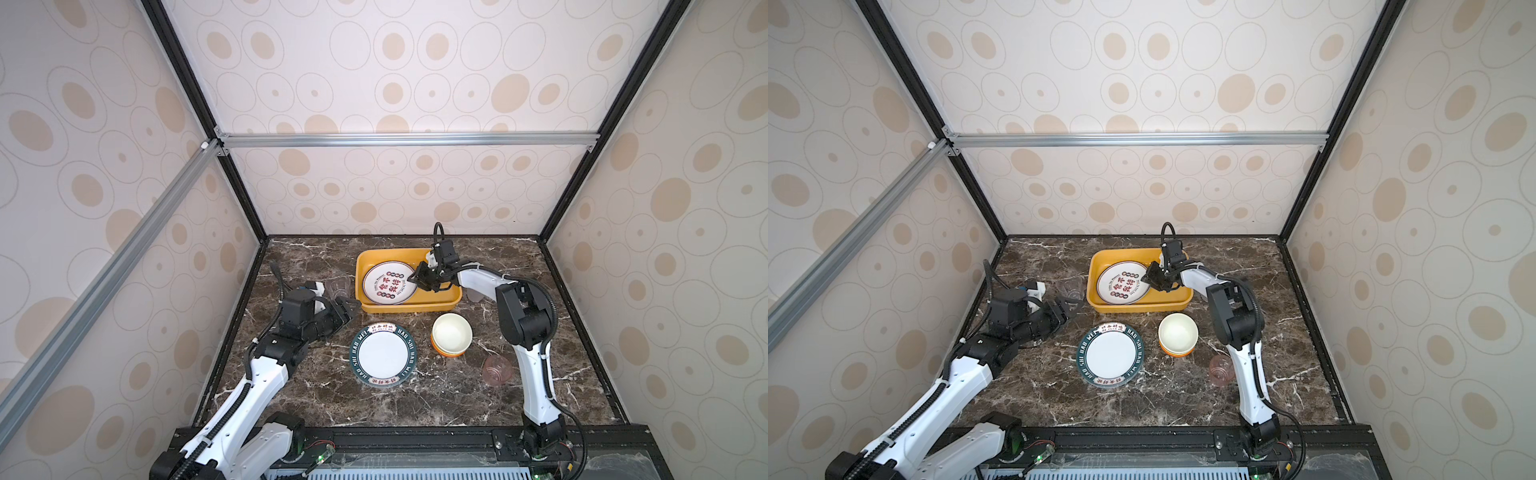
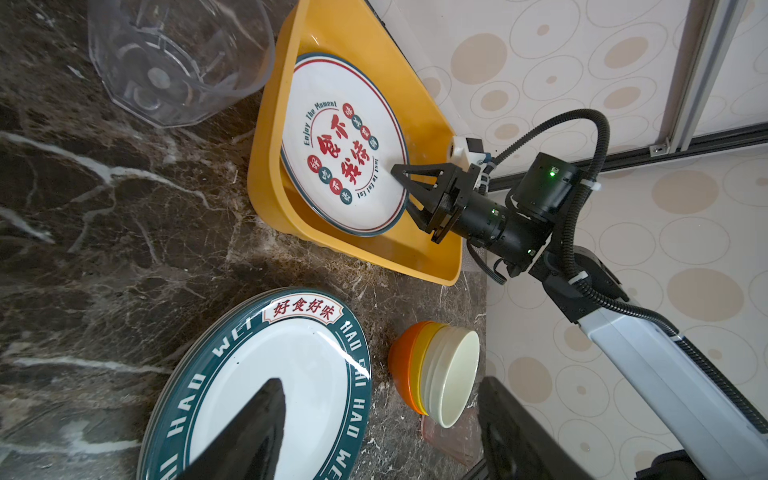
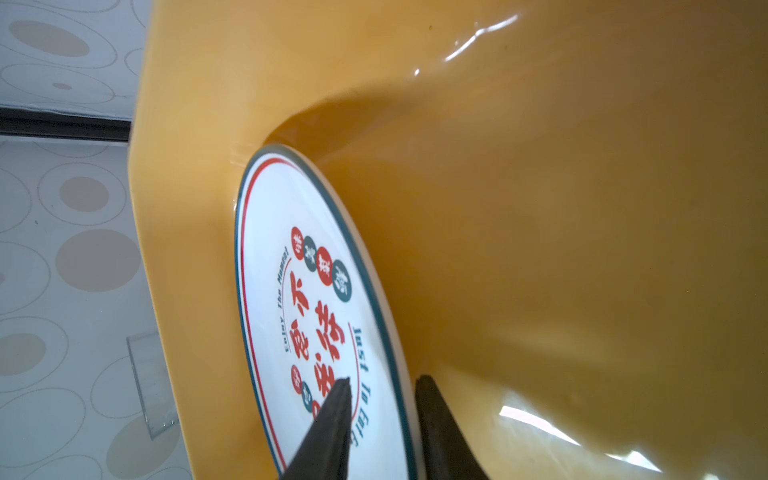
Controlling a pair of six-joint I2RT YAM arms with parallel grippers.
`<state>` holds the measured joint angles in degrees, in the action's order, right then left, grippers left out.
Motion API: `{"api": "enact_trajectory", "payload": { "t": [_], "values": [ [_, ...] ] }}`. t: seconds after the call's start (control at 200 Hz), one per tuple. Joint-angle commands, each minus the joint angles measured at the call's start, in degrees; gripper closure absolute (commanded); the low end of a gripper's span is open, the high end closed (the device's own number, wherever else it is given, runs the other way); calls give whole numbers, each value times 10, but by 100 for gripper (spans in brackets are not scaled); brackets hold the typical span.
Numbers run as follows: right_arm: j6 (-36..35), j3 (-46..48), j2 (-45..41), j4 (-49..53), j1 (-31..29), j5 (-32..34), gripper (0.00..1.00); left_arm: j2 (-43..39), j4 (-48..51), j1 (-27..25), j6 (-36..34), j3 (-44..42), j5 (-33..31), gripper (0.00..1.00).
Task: Place the mixed dishes into the plastic bin
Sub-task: 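Lower the plate flat into the yellow tray and open the right gripper, then move the right gripper back to the rim of the next plate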
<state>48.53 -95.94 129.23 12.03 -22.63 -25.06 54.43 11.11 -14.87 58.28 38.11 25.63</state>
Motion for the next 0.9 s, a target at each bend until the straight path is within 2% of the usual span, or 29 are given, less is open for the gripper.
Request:
{"api": "enact_trajectory", "payload": {
  "t": [0.0, 0.505, 0.89],
  "values": [
    [-1, -13, -3, 18, 9, 14, 69, 1, -15, 3, -2, -1, 5, 27],
    [-41, 11, -77, 71, 19, 48, 66, -28, -13, 3, -1, -30, 0, 27],
    [-81, 80, -197, 108, 7, 50, 65, -38, 1, 2, -15, -49, -1, 29]
  ]
}}
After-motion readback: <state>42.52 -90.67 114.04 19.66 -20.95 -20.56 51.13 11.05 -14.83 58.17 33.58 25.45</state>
